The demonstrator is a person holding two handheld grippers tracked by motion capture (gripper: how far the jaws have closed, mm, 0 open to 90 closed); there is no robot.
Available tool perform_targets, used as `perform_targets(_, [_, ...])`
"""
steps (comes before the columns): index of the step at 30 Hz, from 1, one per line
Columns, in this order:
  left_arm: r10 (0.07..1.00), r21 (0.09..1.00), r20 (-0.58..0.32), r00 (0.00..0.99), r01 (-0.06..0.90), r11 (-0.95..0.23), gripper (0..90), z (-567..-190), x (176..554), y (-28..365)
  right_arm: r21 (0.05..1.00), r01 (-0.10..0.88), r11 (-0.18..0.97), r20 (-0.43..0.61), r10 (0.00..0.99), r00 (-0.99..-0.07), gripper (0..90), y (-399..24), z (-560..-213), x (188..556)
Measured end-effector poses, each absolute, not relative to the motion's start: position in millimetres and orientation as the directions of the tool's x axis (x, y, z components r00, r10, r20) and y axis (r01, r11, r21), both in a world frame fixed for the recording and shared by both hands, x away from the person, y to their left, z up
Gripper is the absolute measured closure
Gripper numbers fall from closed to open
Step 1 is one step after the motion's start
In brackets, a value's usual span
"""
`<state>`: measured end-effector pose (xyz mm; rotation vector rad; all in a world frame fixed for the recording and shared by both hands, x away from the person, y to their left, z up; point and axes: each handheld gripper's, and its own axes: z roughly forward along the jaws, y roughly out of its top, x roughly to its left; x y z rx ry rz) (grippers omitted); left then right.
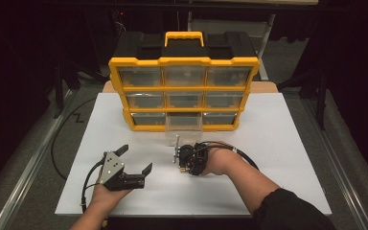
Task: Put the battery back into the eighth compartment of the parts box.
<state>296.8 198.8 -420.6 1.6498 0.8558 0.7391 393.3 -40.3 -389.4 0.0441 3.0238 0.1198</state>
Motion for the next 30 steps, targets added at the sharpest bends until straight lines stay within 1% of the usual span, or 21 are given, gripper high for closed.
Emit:
perform_targets(4, [0.835, 0.974, 0.042, 0.548, 0.163, -0.156, 0.6, -420.6, 296.8, 198.8, 0.071, 0.027, 0.997, -0.102, 0.034, -0.994, 74.0, -37.6, -391.2, 391.5])
perform_targets(10, [0.835, 0.974, 0.044, 0.549, 0.164, -0.159, 0.6, -420.3, 296.4, 198.8, 0.066, -0.008, 0.998, -0.100, -0.002, -0.995, 75.9, -32.8, -395.1, 390.4])
perform_targets(11, [0.835, 0.974, 0.044, 0.549, 0.164, -0.159, 0.6, -420.3, 296.4, 198.9, 0.060, 0.004, 0.998, -0.091, 0.009, -0.996, 76.4, -32.3, -395.6, 389.6])
perform_targets(17, [0.835, 0.974, 0.043, 0.549, 0.164, -0.158, 0.6, -420.4, 296.6, 198.9, 0.059, -0.018, 0.998, -0.093, -0.012, -0.996, 78.6, -32.4, -396.4, 390.4])
perform_targets(22, [0.835, 0.974, 0.043, 0.548, 0.163, -0.157, 0.6, -420.5, 296.6, 198.8, 0.065, 0.012, 0.998, -0.076, 0.017, -0.997, 78.7, -35.2, -390.0, 389.3])
perform_targets(23, [0.835, 0.974, 0.043, 0.548, 0.163, -0.157, 0.6, -420.4, 296.5, 198.7, 0.072, 0.000, 0.997, -0.082, 0.006, -0.997, 78.6, -36.0, -388.8, 390.5])
perform_targets(30, [0.836, 0.974, 0.043, 0.548, 0.164, -0.157, 0.6, -420.2, 296.2, 198.9, 0.069, 0.023, 0.997, -0.078, 0.029, -0.997, 78.6, -44.4, -377.3, 391.9])
